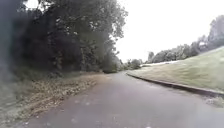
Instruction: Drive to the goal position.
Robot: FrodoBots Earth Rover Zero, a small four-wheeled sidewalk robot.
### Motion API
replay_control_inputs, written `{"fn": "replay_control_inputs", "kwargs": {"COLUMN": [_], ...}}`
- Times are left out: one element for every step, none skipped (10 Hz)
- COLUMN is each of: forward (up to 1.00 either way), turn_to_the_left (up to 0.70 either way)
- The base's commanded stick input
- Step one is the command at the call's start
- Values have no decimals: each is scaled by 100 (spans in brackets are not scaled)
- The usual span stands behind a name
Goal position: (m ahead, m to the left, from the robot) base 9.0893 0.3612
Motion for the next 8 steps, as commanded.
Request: {"fn": "replay_control_inputs", "kwargs": {"forward": [45, 45, 45, 45, 52, 61, 70, 70], "turn_to_the_left": [0, 0, 0, 0, 0, 0, 0, 0]}}
